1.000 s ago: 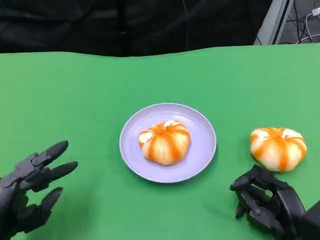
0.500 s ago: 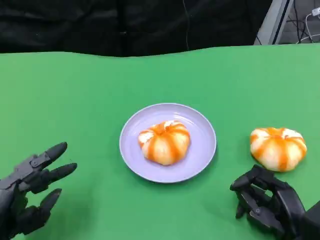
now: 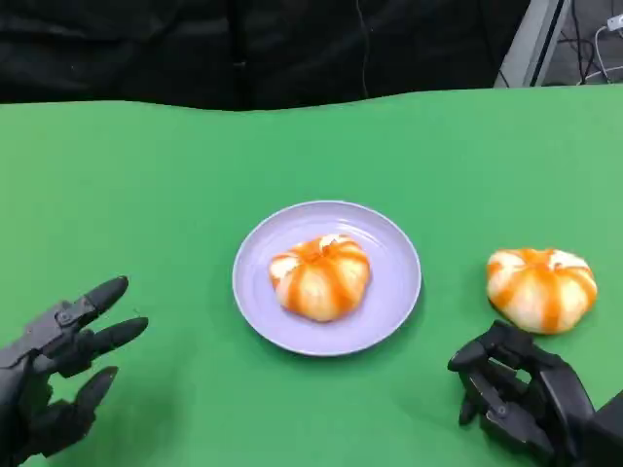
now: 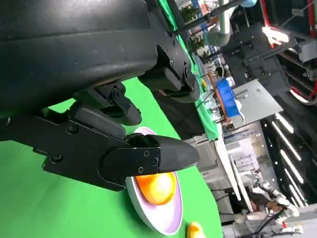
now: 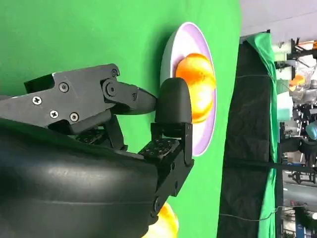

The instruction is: Grasp the bread from the table and place it into the plate.

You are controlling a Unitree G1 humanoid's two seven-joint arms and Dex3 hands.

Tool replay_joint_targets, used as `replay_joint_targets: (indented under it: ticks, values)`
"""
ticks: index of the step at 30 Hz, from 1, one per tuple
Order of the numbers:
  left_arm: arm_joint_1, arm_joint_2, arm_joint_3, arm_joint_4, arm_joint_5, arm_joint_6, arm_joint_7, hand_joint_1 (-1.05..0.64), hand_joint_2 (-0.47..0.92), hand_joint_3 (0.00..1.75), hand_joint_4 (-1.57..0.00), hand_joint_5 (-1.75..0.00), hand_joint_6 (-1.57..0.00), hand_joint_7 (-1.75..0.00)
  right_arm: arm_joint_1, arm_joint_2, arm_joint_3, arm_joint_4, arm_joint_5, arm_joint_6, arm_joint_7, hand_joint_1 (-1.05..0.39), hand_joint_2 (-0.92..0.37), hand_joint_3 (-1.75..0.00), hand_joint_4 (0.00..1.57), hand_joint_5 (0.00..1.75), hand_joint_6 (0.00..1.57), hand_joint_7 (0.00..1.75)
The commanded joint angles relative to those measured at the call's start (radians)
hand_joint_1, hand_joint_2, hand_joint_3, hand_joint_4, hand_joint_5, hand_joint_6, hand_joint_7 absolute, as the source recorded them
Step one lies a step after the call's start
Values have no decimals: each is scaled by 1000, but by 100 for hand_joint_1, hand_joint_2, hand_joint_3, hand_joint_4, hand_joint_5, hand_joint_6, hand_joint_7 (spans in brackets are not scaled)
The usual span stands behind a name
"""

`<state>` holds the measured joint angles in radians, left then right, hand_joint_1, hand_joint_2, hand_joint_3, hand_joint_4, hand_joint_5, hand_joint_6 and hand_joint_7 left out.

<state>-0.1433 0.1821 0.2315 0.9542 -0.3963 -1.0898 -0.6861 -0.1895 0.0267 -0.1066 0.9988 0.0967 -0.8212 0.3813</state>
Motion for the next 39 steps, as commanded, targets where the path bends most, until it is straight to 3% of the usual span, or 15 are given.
replay_joint_targets:
  ticks: [1,14,15,16,18,39]
  values:
    - [-11,6,34,-6,-48,43,-48,-53,92,39,-79,0,-54,0,9,-24,-10,4,13,14,5,-28,-92,-53,71,175,66,143]
    - [-13,-2,62,-1,-18,51,-47,-53,92,39,-79,0,-54,0,12,-25,-11,0,16,18,10,-28,-92,-53,71,175,66,142]
    - [-10,-1,59,1,5,53,-19,-7,92,43,-83,-2,-63,-4,14,-26,-12,-3,18,20,12,-28,-92,-53,71,175,66,142]
    - [-8,0,58,2,23,54,3,9,92,45,-85,-3,-66,-5,15,-27,-12,-5,19,22,14,-28,-92,-53,71,175,66,142]
    - [-5,0,57,-1,43,56,25,23,92,46,-86,-3,-69,-6,16,-28,-12,-7,20,24,16,-28,-92,-53,71,175,66,142]
    - [-6,-1,59,1,65,63,59,26,92,48,-87,-2,-72,-3,17,-29,-12,-6,22,20,18,-28,-92,-53,71,175,65,143]
